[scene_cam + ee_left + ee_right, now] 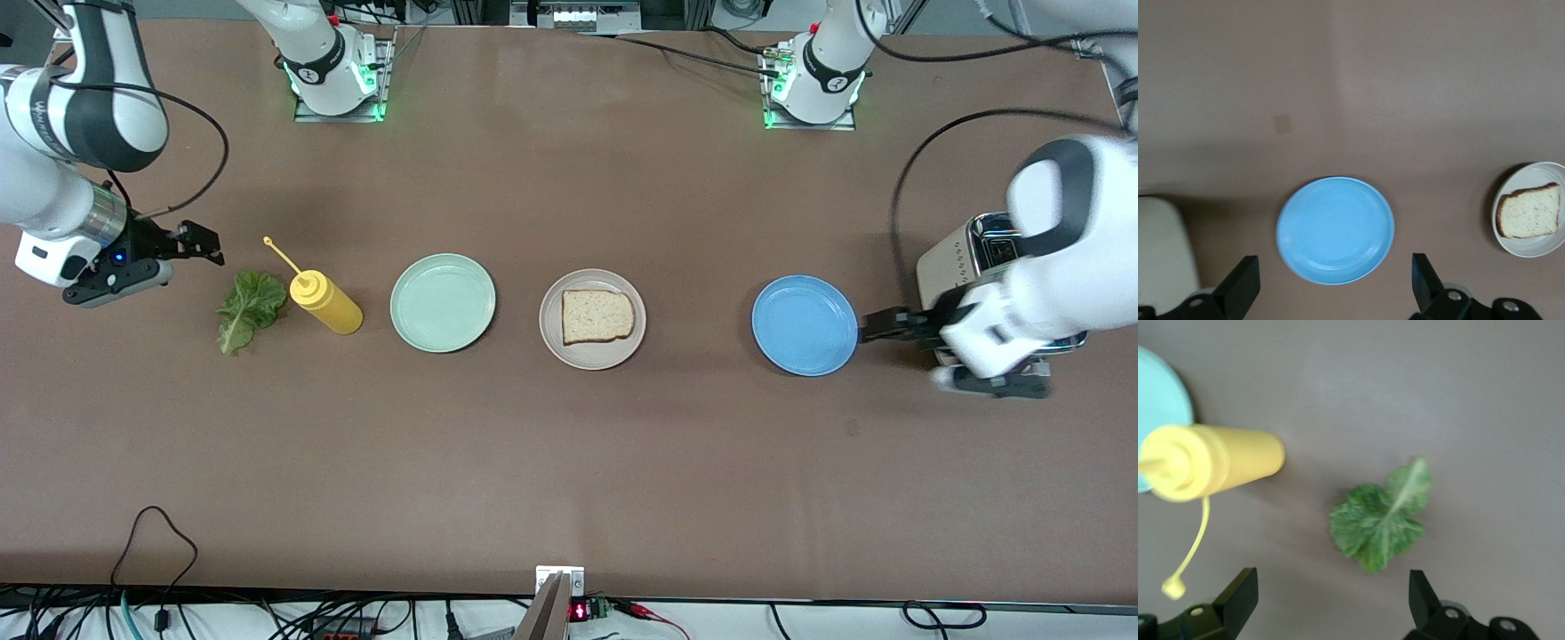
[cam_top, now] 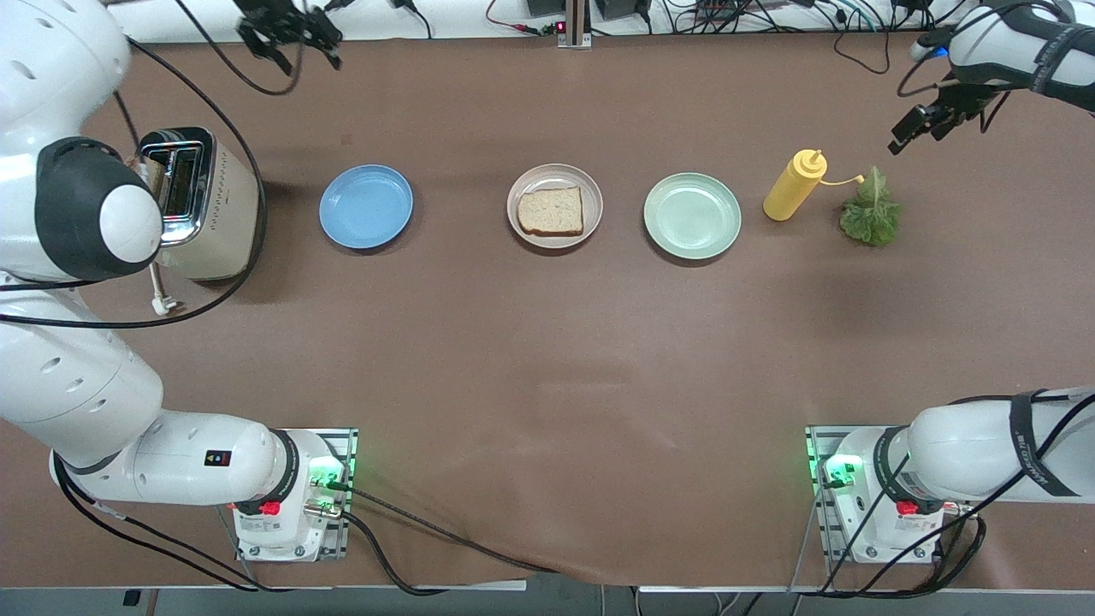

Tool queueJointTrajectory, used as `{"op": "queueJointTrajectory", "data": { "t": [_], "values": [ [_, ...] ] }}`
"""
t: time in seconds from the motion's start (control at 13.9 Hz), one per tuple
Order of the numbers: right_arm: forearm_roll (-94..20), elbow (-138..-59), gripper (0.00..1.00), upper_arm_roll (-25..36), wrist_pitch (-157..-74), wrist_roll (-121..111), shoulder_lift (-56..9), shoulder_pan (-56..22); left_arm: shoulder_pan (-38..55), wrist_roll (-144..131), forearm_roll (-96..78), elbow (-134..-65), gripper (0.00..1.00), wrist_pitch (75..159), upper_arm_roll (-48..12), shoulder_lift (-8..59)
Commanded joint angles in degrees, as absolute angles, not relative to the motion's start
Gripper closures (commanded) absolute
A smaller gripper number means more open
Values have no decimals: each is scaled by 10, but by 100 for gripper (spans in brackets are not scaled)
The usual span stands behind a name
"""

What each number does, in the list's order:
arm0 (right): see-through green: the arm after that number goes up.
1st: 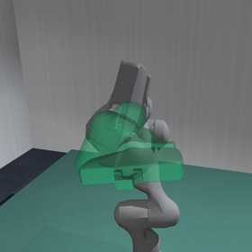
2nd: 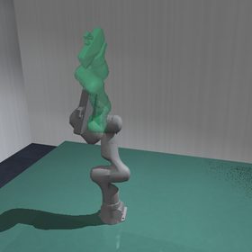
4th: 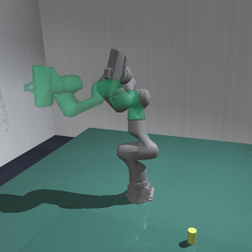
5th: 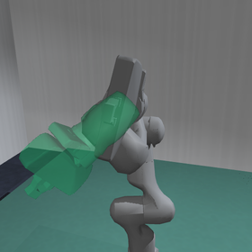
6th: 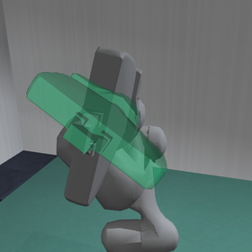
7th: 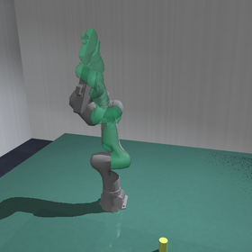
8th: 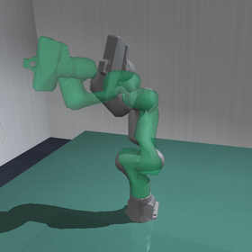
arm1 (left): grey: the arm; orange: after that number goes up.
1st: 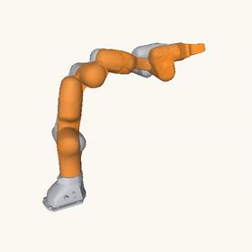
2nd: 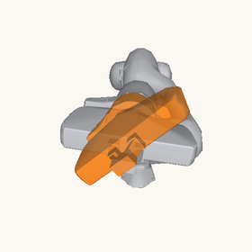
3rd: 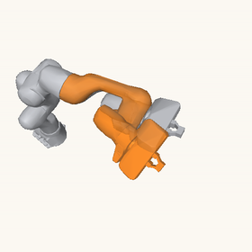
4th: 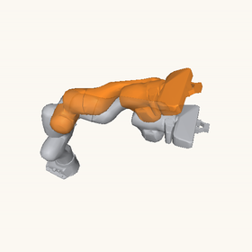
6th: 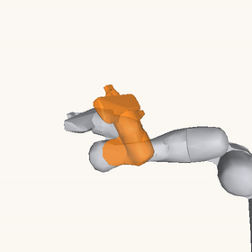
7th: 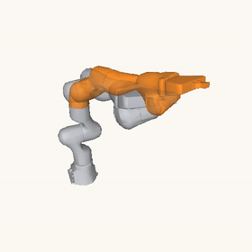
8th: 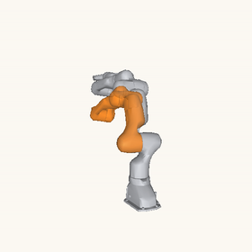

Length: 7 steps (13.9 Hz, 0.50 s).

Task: Make sandwich in beige plate with both arms
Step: 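Release the bread, return the left gripper while the right gripper reaches the bottle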

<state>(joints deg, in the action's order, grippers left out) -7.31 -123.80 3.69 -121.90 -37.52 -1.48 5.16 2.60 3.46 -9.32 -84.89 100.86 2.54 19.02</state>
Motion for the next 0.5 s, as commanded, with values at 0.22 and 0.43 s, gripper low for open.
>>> {"op": "queueJointTrajectory", "data": {
  "t": [0.22,0.43],
  "values": [
    [-244,-1310,0,21,-1284,-737,-23,118,18,-2,-45,-773,0,846,64,121],
    [-365,-1310,0,20,-1282,-920,-65,132,18,-17,-39,-794,0,844,62,93]
  ]
}}
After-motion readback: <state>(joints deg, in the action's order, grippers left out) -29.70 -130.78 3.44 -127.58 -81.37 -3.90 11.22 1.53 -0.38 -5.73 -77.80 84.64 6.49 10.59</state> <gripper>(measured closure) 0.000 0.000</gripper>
